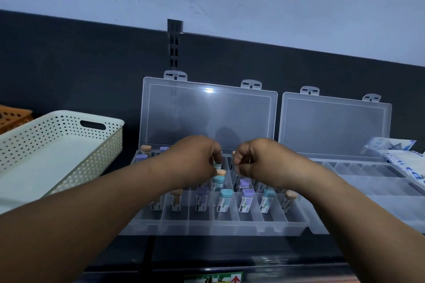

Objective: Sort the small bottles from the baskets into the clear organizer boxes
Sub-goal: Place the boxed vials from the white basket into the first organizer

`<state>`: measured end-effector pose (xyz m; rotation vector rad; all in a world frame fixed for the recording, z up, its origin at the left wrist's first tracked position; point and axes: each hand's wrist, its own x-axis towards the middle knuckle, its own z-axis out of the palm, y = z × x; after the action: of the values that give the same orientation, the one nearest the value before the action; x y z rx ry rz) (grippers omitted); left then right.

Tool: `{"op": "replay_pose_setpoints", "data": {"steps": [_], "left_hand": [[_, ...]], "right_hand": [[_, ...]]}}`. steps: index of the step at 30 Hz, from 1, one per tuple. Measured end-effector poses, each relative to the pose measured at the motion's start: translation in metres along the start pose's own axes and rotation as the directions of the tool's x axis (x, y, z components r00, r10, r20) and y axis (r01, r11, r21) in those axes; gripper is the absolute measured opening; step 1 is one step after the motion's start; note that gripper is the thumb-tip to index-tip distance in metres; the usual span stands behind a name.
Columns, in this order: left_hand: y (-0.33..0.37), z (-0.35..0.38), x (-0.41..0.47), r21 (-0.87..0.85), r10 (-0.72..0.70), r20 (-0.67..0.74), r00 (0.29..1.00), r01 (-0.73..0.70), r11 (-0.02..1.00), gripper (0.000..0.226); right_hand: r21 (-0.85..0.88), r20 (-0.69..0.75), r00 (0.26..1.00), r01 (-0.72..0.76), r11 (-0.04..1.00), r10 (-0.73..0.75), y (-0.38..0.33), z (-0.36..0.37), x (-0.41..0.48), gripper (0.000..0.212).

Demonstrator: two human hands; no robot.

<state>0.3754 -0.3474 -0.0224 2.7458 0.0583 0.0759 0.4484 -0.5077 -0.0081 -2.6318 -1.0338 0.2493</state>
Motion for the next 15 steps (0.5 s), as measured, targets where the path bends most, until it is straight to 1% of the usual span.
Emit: {"op": "replay_pose_setpoints", "data": {"steps": [2,3,5,7,10,12,15], "left_hand": [[-0.006,-0.008,-0.004,0.010,0.005,-0.051,0.999,-0.005,1.000,0.023],[-0.010,-0.012,-0.006,0.011,0.008,-0.077,0.997,-0.007,1.000,0.020],[-0.020,-0.020,-0.011,0.040,0.010,-0.139,0.990,-0.004,0.999,0.020],[-0.036,-0.030,-0.019,0.101,0.012,-0.202,0.979,0.008,0.995,0.031],[-0.054,-0.046,-0.031,0.213,0.005,-0.238,0.971,0.047,0.976,0.045],[-0.072,-0.060,-0.045,0.246,-0.036,-0.262,0.964,0.102,0.964,0.049],[-0.099,-0.079,-0.067,0.238,-0.100,-0.305,0.947,0.177,0.955,0.048]], "right_hand": [[-0.038,-0.036,0.999,0.031,0.999,-0.033,-0.009,0.000,0.001,0.002],[-0.074,-0.053,0.997,0.049,0.996,-0.053,-0.013,0.001,0.002,0.006],[-0.153,-0.074,0.992,0.089,0.984,-0.101,-0.022,0.001,0.003,0.020],[-0.206,-0.083,0.980,0.159,0.965,-0.179,-0.036,0.003,0.007,0.037],[-0.250,-0.061,0.969,0.216,0.944,-0.238,-0.052,0.007,0.012,0.058],[-0.281,-0.029,0.965,0.242,0.929,-0.260,-0.069,0.012,0.020,0.067],[-0.293,0.000,0.952,0.294,0.910,-0.308,-0.097,0.019,0.031,0.071]]}}
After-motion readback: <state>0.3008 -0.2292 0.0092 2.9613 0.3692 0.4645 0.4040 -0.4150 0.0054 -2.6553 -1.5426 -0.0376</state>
